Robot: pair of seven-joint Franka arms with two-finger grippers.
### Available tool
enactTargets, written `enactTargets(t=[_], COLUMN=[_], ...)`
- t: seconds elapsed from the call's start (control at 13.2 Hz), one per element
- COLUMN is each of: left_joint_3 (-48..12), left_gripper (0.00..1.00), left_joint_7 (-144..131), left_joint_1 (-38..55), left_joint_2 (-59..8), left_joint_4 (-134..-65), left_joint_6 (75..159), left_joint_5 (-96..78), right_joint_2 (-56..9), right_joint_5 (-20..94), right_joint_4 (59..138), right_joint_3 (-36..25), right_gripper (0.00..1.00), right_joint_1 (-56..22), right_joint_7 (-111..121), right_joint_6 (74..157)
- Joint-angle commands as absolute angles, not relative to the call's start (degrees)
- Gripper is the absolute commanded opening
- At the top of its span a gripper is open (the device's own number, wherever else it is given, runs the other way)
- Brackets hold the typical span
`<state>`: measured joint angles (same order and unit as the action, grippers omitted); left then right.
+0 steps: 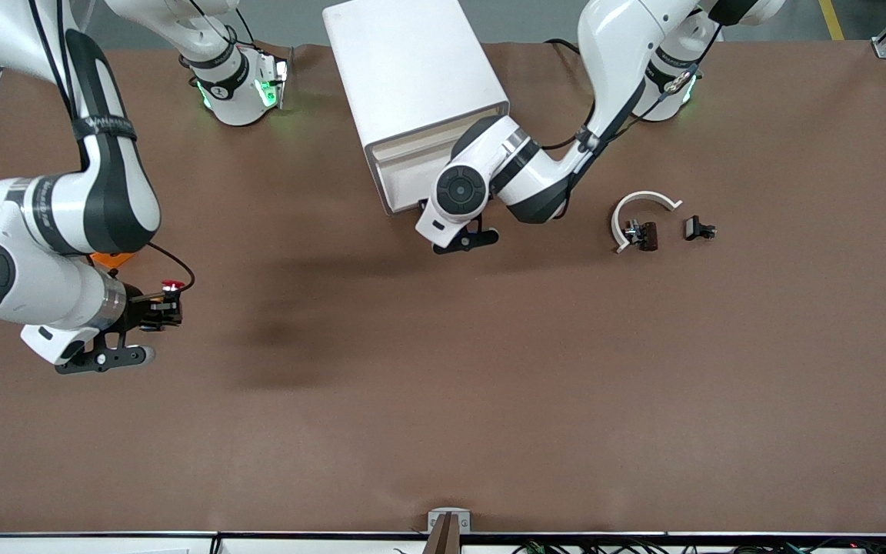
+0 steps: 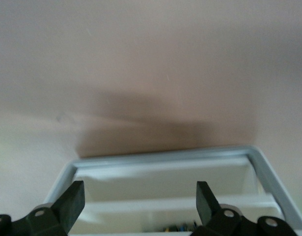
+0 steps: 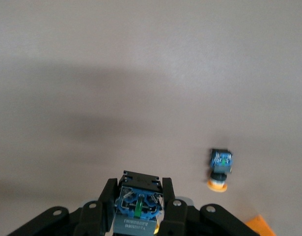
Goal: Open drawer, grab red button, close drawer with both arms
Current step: 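Push the drawer shut with the left gripper while the right gripper carries the button, then lower the red button beside the other button and open the right gripper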
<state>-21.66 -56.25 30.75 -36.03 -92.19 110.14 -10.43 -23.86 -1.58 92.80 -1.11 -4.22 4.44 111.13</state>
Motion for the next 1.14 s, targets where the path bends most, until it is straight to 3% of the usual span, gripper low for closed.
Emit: enactTargets(t=[0.0,0.76,1.06], left_joint_3=[-23.99,-25.23,-24.43], left_gripper=[1.00,1.00,1.00], left_joint_7=[-56.25,-62.75,-61.97], left_joint_1=[29.88,29.89,20.77], left_joint_2=[-33.93,-34.10,-32.53], left_joint_4=[-94.48,-94.66,-90.36], left_joint_6=[110.48,110.30,107.41], left_joint_5=[-12.92,-15.38,-8.74], right_joint_2=[-23.11,-33.05,-32.70], right_joint_5=[-4.82,-6.50,-6.42], right_joint_4=[97.37,102.29,106.77], right_joint_3=[0.09,0.18,0.26], right_gripper=[0.13,0.15,0.18], right_joint_1=[-2.90,2.29,2.29], right_joint_7=[5.45,13.71,13.62], right_joint_6=[118.19,135.70,137.54])
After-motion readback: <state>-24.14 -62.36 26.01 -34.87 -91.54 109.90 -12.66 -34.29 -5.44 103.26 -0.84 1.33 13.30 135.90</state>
